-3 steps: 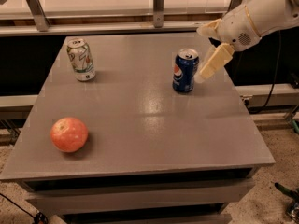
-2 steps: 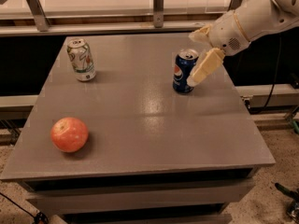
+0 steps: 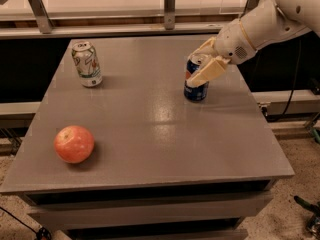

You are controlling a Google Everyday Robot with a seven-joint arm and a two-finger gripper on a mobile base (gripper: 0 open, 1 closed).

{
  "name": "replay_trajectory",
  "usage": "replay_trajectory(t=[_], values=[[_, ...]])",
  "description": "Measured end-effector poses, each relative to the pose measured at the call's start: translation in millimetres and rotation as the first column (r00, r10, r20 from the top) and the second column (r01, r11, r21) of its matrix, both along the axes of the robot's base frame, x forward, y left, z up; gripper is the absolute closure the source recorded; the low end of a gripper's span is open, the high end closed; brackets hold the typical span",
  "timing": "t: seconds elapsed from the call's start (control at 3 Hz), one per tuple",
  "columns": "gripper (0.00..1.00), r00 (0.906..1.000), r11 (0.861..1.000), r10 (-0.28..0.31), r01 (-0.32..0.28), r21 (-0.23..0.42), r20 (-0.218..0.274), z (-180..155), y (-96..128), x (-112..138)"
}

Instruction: Pick pepsi can

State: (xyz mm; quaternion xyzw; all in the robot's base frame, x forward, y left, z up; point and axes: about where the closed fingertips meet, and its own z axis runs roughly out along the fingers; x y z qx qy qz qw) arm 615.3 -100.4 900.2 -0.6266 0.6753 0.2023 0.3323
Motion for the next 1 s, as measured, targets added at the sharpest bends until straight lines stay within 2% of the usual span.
replay_trajectory(t=[0.33,0.67,1.0], values=[[0.68,0.9998,1.0,0.008,-0.008,0.003,-0.016,1.4,3.5,0.6],[0.91,0.9996,1.0,0.027,-0.027,0.002,-0.004,21.1,5.3,-6.0],[1.0,0.9979,0.998,0.056,-0.056,-0.001,0.034,49.6,9.0,-18.0]])
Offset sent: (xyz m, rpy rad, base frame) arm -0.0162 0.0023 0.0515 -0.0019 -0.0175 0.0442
